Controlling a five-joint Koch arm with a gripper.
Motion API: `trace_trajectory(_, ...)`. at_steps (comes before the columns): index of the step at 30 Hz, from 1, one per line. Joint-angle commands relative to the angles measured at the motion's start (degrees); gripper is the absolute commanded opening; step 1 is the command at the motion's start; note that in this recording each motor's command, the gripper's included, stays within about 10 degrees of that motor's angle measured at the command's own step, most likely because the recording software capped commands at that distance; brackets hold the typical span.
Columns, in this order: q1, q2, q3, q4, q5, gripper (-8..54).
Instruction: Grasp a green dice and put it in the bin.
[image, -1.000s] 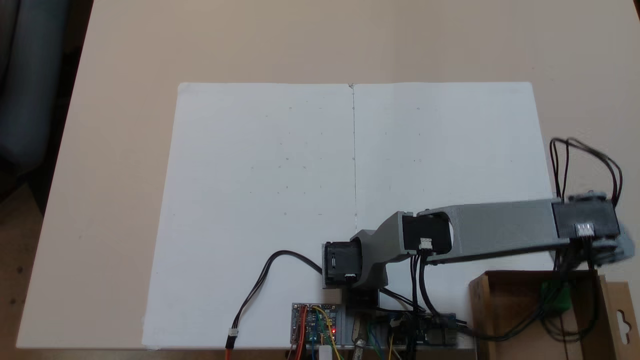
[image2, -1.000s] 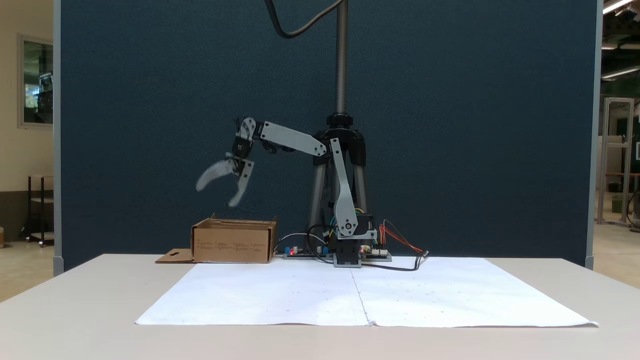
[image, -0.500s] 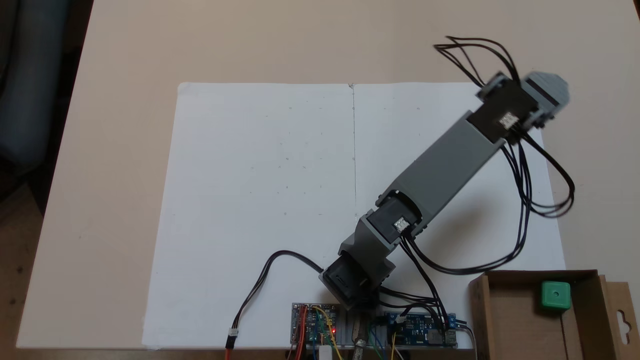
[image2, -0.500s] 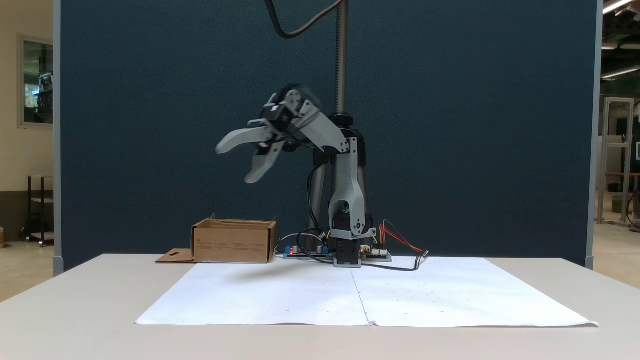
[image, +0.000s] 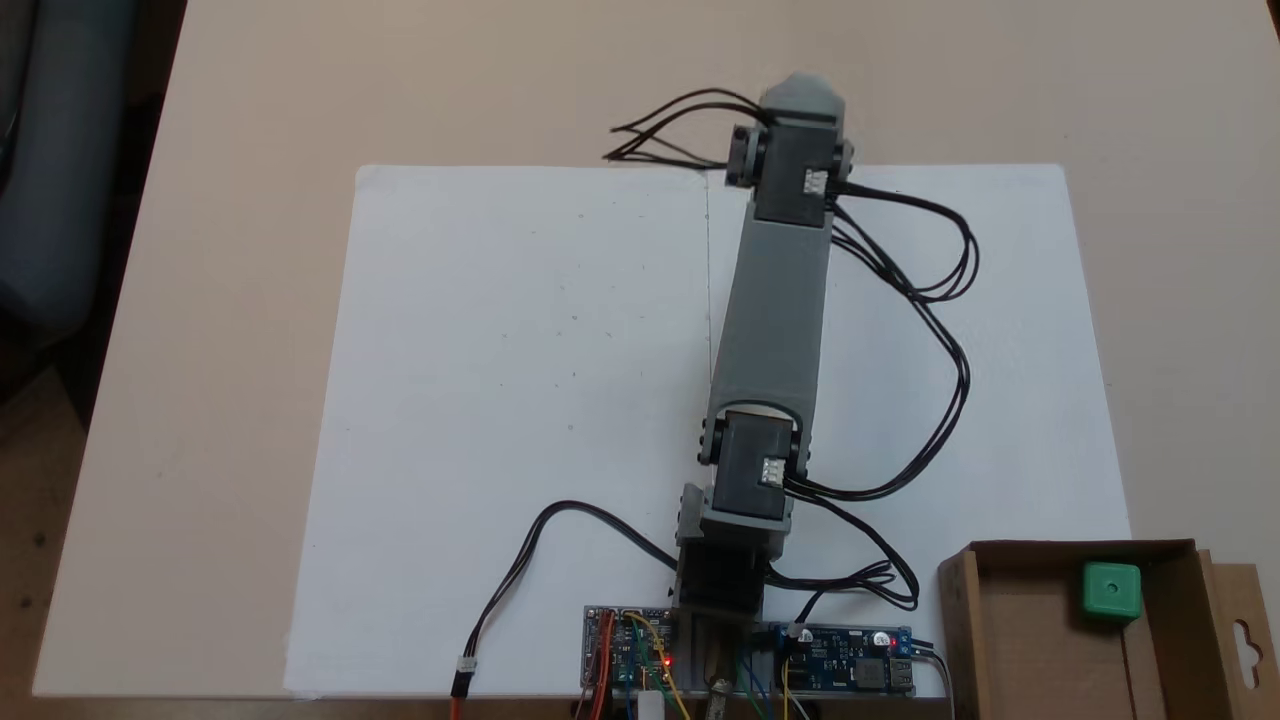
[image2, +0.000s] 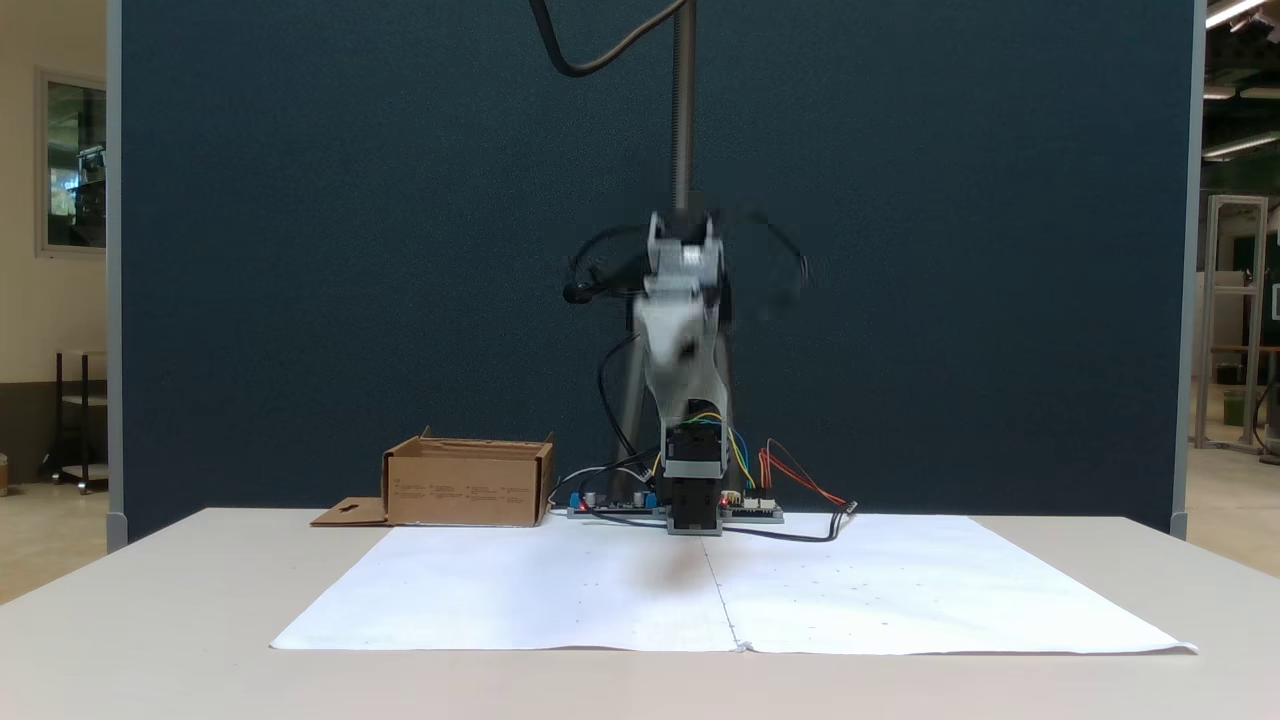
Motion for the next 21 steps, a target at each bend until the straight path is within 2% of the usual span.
trace_trajectory(1, -0.4, 3.5, 0.0, -6.9, 3.9, 43.2)
trace_trajectory(3, -2.3, 7.8, 13.1, -15.4, 3.9, 43.1)
trace_trajectory(21, -6.8, 16.3, 44.3, -55.6, 2.6, 40.6)
